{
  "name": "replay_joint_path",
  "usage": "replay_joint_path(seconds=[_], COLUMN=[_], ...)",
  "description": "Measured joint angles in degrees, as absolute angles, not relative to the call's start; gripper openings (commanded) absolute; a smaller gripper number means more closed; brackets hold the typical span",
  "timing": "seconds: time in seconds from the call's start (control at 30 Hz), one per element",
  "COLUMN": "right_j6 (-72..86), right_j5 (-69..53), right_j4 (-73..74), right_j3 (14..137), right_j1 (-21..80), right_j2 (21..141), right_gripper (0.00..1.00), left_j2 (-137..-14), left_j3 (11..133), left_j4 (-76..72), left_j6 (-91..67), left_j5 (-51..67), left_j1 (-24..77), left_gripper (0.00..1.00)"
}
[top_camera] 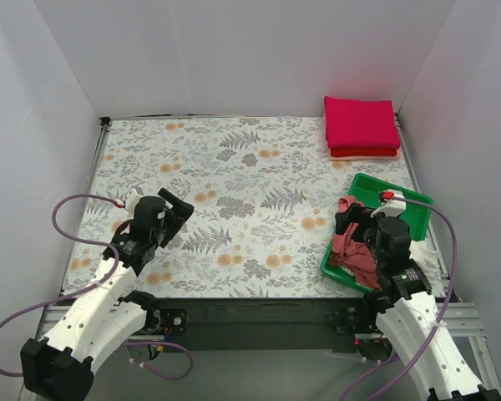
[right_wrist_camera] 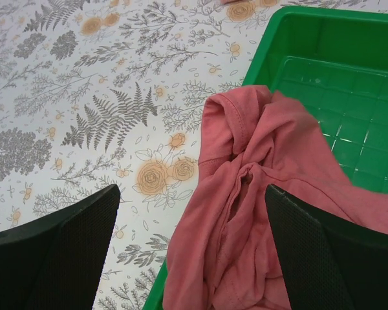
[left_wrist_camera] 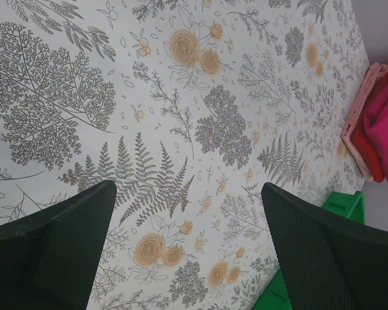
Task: Fold and stack the t-shirts
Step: Grab the tshirt from the pile
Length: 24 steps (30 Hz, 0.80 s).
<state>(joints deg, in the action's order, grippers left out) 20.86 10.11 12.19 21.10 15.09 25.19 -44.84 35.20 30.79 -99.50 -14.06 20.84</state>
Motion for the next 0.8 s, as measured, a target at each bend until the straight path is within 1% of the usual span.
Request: replay_joint_path(seconds=[0.23, 0.4, 0.47, 0.5, 0.53, 0.63, 0.7, 0.73, 0.8], right_j6=[20.9, 22.2, 22.6, 22.8, 23.1, 24.0, 24.2, 24.4, 25.0], right_j5=[9.4, 10.2, 10.7, 10.9, 11.0, 11.0, 11.0, 11.0, 11.0], right_j4=[13.0, 17.2, 18.7, 19.4, 20.1, 21.8, 22.9, 23.1, 23.2], right_j3=[23.4, 25.4, 26.1, 26.2, 26.3, 26.3, 26.3, 26.3, 26.3], right_j1=[15.1, 15.1, 15.1, 15.1, 15.1, 15.1, 15.1, 15.0, 15.0], right_j2=[25.7, 32.9, 36.0, 37.7, 39.0, 41.8, 42.9, 43.2, 43.5], right_gripper=[0.98, 0.97, 0.93, 0.89, 0.81, 0.72, 0.63, 0.55, 0.5], left_j2=[-47.1, -49.2, -49.8, -50.2, -50.7, -51.4, -51.5, -51.5, -51.5], left_j3=[35.2, 34.9, 34.2, 34.0, 33.8, 33.2, 33.0, 33.0, 32.7], left_j4=[28.8, 27.3, 26.5, 26.5, 26.3, 25.6, 25.2, 25.0, 24.5], left_j6=[-99.0, -98.3, -97.9, -97.8, -97.6, -97.1, -96.9, -96.8, -96.6], left_j5=[-12.8, -11.1, -10.3, -9.9, -9.6, -8.7, -8.2, -8.0, -7.9], left_j1=[20.8, 20.8, 20.8, 20.8, 20.8, 20.8, 20.8, 20.8, 20.8], left_gripper=[0.95, 0.95, 0.95, 0.95, 0.95, 0.95, 0.95, 0.95, 0.95])
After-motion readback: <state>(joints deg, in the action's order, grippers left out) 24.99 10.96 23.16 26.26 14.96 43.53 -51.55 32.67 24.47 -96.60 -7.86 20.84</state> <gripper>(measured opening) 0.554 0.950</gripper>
